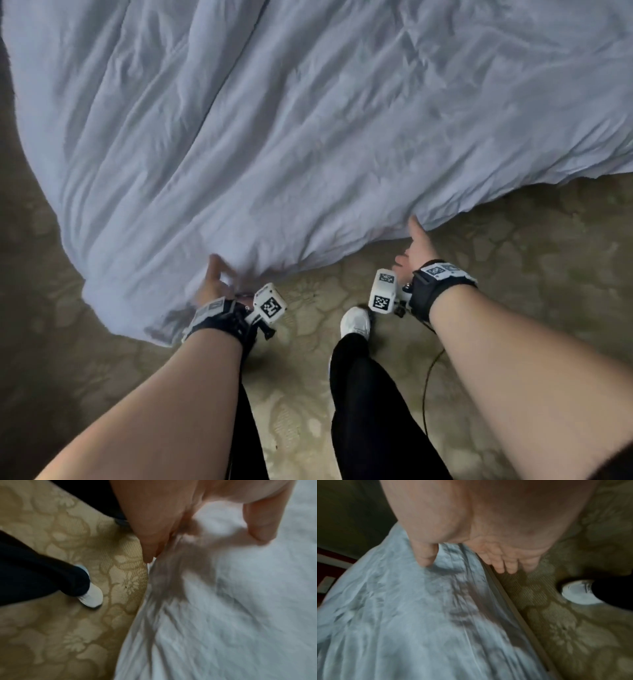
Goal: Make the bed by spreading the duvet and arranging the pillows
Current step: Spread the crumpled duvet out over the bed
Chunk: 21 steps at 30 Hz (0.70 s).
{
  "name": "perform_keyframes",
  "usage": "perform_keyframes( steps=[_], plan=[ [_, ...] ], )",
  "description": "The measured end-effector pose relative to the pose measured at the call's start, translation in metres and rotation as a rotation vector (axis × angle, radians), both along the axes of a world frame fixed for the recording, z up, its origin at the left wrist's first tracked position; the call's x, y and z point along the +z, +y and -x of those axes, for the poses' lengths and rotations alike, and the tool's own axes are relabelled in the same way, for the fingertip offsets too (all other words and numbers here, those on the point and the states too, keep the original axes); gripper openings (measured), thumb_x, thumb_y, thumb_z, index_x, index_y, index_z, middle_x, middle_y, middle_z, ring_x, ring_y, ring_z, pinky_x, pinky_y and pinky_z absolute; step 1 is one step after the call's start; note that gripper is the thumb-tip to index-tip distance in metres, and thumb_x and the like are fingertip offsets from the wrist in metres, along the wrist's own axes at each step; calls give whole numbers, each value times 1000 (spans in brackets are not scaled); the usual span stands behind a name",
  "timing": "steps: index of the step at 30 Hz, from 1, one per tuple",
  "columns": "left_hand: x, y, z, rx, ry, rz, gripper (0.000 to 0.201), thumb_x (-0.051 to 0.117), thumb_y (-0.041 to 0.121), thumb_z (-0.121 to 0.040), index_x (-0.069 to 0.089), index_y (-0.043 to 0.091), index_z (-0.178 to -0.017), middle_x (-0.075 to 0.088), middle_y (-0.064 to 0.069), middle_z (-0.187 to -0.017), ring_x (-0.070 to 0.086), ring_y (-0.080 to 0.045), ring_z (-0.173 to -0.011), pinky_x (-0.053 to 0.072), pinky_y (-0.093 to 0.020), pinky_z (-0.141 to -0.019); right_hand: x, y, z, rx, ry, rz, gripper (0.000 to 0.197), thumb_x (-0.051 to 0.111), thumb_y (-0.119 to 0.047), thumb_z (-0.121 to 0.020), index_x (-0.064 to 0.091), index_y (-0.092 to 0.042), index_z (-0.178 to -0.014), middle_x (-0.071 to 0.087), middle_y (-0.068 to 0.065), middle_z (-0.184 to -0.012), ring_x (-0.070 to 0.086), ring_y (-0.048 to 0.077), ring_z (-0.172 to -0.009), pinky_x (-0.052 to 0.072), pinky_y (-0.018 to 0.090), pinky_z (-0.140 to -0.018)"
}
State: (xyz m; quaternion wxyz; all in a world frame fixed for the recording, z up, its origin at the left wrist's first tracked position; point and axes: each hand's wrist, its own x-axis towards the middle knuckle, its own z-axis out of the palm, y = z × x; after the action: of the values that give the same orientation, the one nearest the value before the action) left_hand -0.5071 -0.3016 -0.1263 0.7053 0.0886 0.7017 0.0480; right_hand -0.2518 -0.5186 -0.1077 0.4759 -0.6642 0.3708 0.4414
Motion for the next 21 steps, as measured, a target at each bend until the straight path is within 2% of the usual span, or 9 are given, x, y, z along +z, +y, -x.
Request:
perform_keyframes(
  steps=[1,3,5,8,10,12,16,19,21],
  plan=[
    [8,-4,-8,30,-21,2,49,72,68,-70,69,25,-91,66,-5,-98,66,-20,-73,52,-33,-65,-1,2,-6,-54,-14,-28,131,60,-93,-54,23,-23,-159,27,16,-162,37,40,-143,42,61,-102],
    [17,-20,-27,-8,43,-62,59,55,63,-94,55,30,-143,55,-2,-141,66,-30,-109,53,-40,-86,-8,4,-23,-122,-44,-105,117,59,-87,-69,26,-16,-157,35,19,-156,46,41,-135,47,57,-95],
    [34,-36,-35,21,156,-178,59,47,45,-106,32,20,-158,44,-1,-146,63,-32,-92,48,-36,-78,-8,10,-39,-84,-51,-163,93,56,-80,-80,42,-10,-138,56,19,-128,62,38,-105,52,49,-76],
    [52,-45,-32,60,46,-161,51,46,38,-107,40,13,-151,54,-14,-130,64,-32,-67,48,-34,-57,3,14,-48,-42,-37,-210,75,57,-74,-85,43,-13,-126,58,17,-105,64,34,-88,52,43,-69],
    [64,-44,-33,169,5,-131,57,62,52,-96,54,16,-140,62,-13,-120,73,-34,-70,56,-40,-56,19,19,-45,-18,-29,-215,68,53,-72,-88,40,-20,-130,58,20,-120,62,37,-99,50,43,-76],
    [69,-37,-30,227,-20,-216,36,67,51,-93,68,24,-117,70,-9,-114,74,-28,-66,58,-41,-53,30,28,-43,8,-72,-274,67,46,-68,-94,44,-23,-144,49,14,-145,58,36,-113,50,37,-72],
    [85,-39,-24,259,-158,-260,31,66,38,-97,71,9,-109,79,-10,-95,76,-28,-63,61,-41,-49,46,37,-39,132,-251,-217,45,41,-55,-104,63,-17,-114,63,7,-108,60,19,-71,49,23,-52],
    [81,-50,-10,293,-161,-262,20,68,30,-95,68,11,-100,78,-9,-80,75,-29,-61,61,-48,-52,51,28,-30,184,-273,-182,47,45,-46,-105,57,-8,-130,63,9,-119,62,23,-72,44,18,-39],
    [84,-60,-4,276,-210,-239,16,66,26,-96,65,11,-96,76,-10,-74,74,-30,-57,61,-49,-54,44,14,-24,212,-304,-118,49,44,-48,-105,54,-9,-133,59,8,-130,59,22,-80,46,20,-47]
  ],
)
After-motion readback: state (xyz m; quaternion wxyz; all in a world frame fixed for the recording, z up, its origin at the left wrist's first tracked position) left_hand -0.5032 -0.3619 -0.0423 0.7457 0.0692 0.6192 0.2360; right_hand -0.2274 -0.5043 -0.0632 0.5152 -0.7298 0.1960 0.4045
